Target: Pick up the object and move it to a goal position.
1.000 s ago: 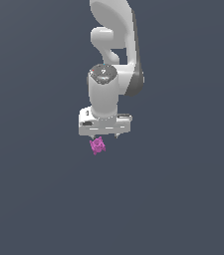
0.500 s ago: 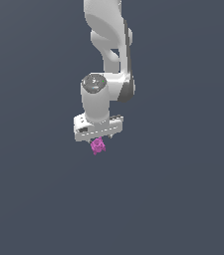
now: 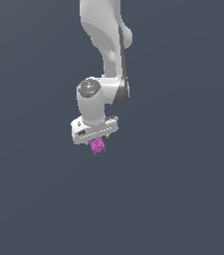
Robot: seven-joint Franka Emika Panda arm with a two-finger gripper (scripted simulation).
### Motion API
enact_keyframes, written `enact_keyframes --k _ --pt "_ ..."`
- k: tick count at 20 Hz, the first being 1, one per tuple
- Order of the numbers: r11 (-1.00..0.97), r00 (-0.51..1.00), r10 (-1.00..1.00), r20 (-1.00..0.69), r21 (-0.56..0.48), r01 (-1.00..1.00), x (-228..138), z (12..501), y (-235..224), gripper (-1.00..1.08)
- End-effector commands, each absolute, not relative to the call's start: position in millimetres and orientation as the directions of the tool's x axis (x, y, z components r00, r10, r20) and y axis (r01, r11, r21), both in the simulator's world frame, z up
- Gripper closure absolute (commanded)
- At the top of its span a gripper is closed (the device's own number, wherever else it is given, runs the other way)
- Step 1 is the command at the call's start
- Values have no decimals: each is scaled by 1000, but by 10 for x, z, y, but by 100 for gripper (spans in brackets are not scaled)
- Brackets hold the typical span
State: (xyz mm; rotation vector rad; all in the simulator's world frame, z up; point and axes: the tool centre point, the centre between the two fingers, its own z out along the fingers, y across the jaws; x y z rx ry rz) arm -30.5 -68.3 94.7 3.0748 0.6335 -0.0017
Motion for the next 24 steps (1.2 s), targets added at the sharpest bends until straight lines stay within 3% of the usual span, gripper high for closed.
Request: enact_keyframes --k 1,24 --pt "-912 912 411 0 1 411 -317 920 -700 -92" --pt "-908 908 419 0 0 419 -327 403 -711 -92"
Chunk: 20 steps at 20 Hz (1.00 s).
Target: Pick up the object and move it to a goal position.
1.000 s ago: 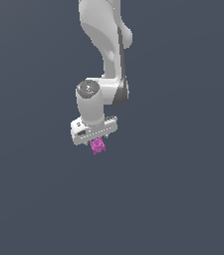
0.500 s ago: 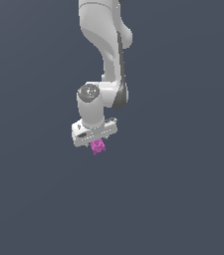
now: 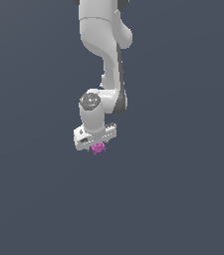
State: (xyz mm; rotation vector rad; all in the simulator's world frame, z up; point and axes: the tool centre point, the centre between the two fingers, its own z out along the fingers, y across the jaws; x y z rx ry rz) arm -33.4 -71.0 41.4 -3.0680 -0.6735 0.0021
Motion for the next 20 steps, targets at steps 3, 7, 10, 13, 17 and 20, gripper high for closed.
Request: enact_keyframes --k 3,7,10,13,17,20 --pt "-908 908 419 0 0 419 -327 403 -711 108" --pt "-908 908 419 0 0 419 -327 403 -711 108" --pt "-908 908 419 0 0 419 -327 403 -711 108" --pt "-908 908 418 0 1 418 -326 423 -713 108" --pt "-908 908 418 0 1 418 -319 515 -675 108" --pt "-908 908 418 0 1 418 -309 648 -620 108"
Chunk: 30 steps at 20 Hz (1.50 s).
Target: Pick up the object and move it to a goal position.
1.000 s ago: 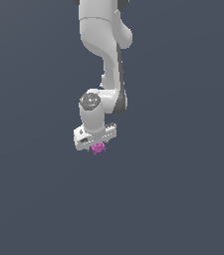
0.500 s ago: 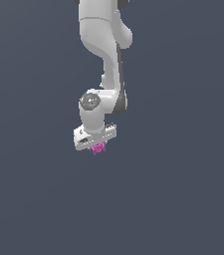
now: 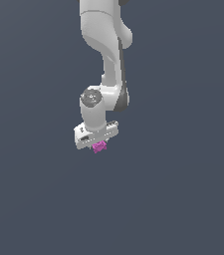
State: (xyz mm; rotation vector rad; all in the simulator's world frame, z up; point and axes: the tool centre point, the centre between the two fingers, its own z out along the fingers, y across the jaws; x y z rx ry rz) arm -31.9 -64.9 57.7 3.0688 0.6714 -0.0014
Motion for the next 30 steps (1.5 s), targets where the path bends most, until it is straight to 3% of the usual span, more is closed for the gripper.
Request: enact_keyframes --k 1,30 --pt "-908 908 418 0 1 418 -305 705 -596 108" --pt "-908 908 419 0 0 419 -22 3424 531 108"
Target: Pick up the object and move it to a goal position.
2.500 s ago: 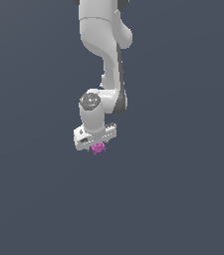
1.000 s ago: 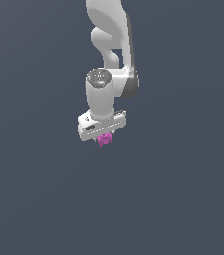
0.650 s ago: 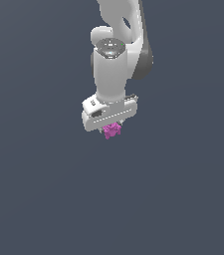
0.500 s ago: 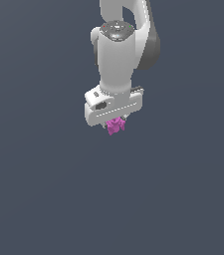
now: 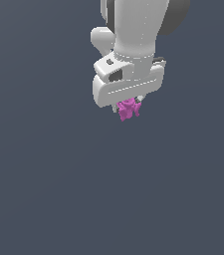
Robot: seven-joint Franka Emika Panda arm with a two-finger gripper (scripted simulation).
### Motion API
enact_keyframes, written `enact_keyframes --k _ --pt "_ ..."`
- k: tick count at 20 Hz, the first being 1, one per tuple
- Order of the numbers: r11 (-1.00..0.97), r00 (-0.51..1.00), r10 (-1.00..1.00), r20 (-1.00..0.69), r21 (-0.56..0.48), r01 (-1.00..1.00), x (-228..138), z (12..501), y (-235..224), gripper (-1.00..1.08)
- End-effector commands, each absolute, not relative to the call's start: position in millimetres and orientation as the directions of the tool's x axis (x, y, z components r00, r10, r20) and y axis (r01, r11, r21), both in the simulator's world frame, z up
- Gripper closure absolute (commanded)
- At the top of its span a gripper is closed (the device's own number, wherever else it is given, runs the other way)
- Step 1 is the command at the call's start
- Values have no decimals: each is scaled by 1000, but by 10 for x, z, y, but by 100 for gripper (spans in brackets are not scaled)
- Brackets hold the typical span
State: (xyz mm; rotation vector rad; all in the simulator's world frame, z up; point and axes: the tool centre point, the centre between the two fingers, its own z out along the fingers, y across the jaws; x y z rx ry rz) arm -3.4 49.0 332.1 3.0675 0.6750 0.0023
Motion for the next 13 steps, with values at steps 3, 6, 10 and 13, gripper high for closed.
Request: enact_keyframes --k 3,6,10,13 --pt "-908 908 419 0 0 419 4 3576 595 108" --pt "-908 908 419 0 0 419 25 3682 640 108" --pt "-908 908 419 0 0 419 45 3754 667 108" --pt "-908 908 419 0 0 419 50 3767 673 108"
